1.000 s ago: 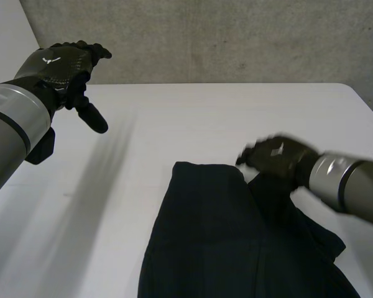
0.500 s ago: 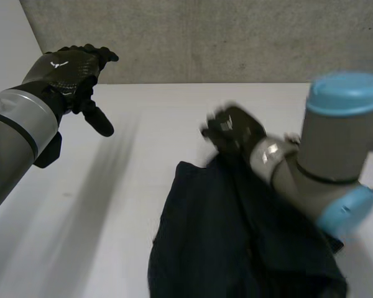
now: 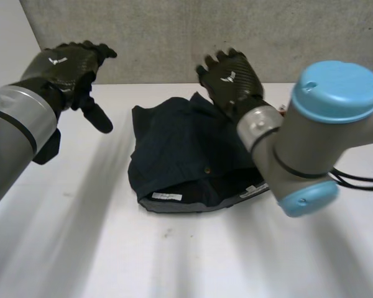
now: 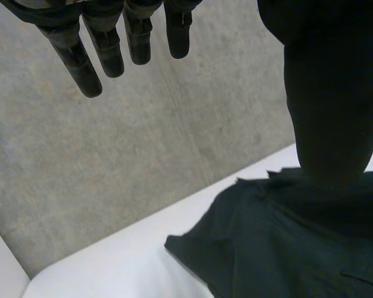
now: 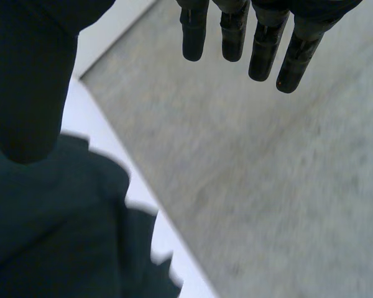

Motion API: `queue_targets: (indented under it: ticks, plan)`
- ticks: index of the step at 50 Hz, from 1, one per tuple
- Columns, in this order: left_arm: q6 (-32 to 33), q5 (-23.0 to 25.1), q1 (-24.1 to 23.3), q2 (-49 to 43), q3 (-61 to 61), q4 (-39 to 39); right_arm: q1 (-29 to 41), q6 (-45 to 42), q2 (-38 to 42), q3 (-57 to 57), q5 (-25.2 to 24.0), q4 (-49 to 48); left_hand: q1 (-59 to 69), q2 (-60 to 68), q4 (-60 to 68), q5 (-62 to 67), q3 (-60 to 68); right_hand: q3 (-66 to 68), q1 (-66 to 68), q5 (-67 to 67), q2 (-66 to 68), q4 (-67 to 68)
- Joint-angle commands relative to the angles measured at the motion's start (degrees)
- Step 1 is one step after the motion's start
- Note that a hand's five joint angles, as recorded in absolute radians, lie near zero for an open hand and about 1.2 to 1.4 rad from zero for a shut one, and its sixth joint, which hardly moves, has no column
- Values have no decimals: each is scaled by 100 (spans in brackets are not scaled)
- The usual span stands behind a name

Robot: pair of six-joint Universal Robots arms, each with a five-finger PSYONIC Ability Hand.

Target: Fold the shorts.

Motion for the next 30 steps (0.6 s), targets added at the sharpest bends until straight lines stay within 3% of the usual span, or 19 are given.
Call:
queue_targets:
  ticks: [1, 6, 16, 30]
  plan:
    - [491, -7, -1, -738, -42, 23, -623, 139, -511, 1122, 75, 1181, 159, 95, 24, -63, 119, -210, -134, -348, -223, -328]
    - [852, 10, -54, -1266, -85, 207, -729, 139, -616, 1878, -145, 1244, 344, 281, 210, 122, 304, -210, -134, -348, -223, -328]
    - [1528, 28, -124, -2425, -235, 700, -1107, 148, -801, 3038, -444, 471, 394, 331, 260, 173, 354, -210, -134, -348, -223, -328]
    - [1652, 19, -247, -3341, 11, 1148, -1239, 139, -819, 3400, -453, 48, 1285, 1222, 1151, 1064, 1245, -210, -134, -348, -223, -328]
